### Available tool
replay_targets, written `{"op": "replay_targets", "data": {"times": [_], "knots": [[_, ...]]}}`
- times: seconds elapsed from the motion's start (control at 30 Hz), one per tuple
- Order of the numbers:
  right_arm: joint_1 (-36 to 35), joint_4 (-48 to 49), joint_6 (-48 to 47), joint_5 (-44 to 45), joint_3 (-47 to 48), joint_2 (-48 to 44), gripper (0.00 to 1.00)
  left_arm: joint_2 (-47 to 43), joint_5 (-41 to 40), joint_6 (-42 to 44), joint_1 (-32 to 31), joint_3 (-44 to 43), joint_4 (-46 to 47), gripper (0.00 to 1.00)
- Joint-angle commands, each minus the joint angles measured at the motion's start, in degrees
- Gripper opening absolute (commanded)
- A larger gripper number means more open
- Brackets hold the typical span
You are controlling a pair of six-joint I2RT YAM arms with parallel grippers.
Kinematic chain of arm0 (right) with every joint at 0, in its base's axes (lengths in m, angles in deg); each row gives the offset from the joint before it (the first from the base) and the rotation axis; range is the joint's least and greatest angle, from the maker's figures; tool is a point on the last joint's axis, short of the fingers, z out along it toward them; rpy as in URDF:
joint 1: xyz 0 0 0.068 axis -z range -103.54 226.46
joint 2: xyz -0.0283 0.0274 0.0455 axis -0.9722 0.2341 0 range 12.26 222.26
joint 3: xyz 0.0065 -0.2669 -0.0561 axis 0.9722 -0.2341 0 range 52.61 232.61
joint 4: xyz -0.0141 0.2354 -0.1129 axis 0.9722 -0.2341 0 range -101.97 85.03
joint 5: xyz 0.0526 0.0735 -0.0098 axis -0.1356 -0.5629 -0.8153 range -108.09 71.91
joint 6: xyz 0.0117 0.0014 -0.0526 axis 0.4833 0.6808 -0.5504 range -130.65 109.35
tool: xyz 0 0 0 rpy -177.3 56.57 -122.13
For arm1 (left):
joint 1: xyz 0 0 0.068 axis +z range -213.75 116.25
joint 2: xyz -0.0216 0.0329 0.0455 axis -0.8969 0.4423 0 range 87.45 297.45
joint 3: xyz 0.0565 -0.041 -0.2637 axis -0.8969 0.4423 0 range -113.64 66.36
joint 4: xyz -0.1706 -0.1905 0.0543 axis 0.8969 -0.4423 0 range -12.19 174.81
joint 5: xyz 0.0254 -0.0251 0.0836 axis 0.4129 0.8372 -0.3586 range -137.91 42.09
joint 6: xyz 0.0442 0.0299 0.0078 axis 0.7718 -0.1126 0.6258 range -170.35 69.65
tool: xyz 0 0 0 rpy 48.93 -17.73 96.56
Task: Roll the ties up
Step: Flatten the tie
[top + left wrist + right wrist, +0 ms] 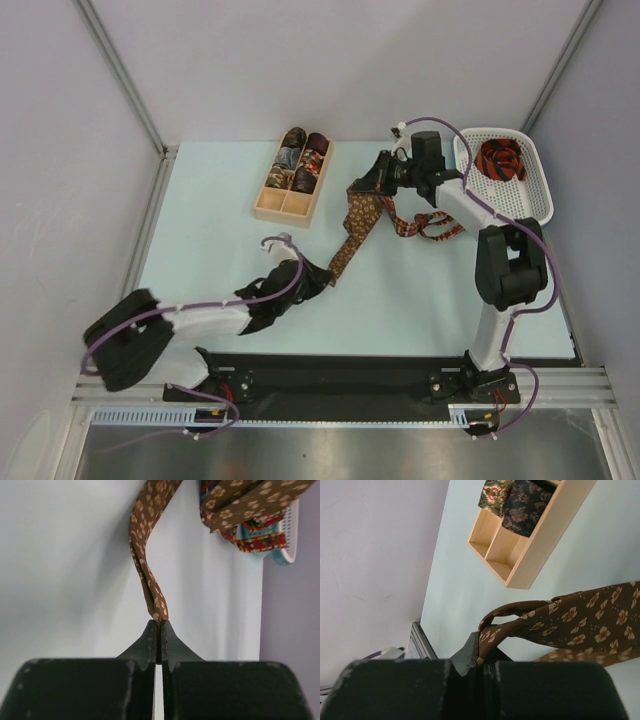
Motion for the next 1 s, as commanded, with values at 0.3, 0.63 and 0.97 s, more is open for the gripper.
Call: {"op": "replay_targets", "data": {"times": [0.3, 0.63, 0.97], "knots": [[2.34, -8.22, 5.46, 12.31, 18.12, 12.78, 1.00, -36.98, 0.24, 2.93, 6.06, 14.64, -24.94, 0.00], [9.46, -22.68, -16.09, 24.96, 9.01, -4.26, 1.00, -35.23, 2.97, 8.55, 8.70, 13.68, -25.47, 0.00], [-3.80, -32.01, -20.14, 56.15, -3.83, -12.63, 1.00, -35.14, 3.32, 12.60, 8.96, 11.74, -25.65, 0.00]]}}
